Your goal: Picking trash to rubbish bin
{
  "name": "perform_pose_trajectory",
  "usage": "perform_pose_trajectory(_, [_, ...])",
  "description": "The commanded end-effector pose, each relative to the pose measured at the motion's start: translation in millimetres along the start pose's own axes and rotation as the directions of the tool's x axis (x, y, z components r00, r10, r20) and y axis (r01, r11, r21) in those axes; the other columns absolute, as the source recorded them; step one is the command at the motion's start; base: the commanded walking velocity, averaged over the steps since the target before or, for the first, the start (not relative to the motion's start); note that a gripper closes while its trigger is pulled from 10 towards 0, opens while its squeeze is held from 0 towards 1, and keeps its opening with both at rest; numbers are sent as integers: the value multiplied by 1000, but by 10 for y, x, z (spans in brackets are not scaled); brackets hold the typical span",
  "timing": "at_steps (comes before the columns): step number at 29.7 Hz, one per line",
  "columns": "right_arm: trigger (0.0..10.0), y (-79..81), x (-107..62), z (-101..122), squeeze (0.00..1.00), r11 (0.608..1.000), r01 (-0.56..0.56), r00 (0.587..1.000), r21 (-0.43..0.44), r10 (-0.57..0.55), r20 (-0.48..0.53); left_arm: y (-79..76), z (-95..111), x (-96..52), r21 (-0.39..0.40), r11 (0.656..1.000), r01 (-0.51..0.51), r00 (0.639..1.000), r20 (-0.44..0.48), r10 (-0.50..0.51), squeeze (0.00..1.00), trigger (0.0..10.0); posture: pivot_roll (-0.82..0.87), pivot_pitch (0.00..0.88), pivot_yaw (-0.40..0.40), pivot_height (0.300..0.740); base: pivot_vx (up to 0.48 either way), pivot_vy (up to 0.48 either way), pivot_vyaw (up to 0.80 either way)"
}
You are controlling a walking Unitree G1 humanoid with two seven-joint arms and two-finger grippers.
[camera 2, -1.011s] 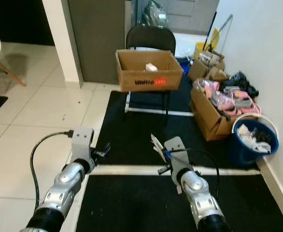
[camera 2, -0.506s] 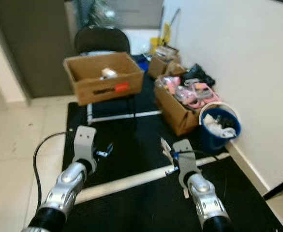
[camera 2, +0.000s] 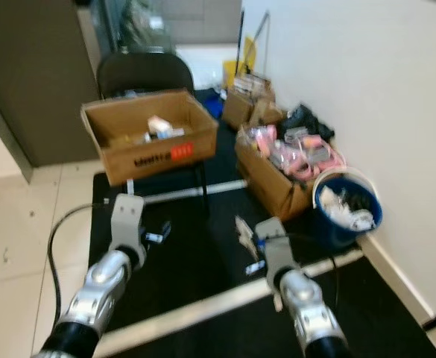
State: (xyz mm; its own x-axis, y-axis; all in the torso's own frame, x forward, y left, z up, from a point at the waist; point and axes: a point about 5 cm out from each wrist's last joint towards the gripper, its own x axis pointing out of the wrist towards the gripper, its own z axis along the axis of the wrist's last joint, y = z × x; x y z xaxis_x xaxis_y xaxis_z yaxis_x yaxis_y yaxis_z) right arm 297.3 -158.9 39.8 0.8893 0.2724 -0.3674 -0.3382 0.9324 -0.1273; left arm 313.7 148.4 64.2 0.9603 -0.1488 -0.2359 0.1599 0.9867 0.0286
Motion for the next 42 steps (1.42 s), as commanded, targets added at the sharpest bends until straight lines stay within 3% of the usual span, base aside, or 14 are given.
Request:
perform_pose_trajectory(1, [10000, 46, -5, -54, 0, 1000, -13, 1000, 3, 14, -17, 27, -61, -22, 6, 1000, -8, 1000, -21, 8, 0, 10000, -72, 53, -48, 740, 386, 0, 0])
perform_pose_trajectory(42, [10000, 65, -7, -67, 0, 1000, -16, 1000, 3, 16, -11, 23, -93, -34, 2, 1000, 3, 1000, -24, -3, 0, 10000, -68, 49, -53, 740, 387, 0, 0])
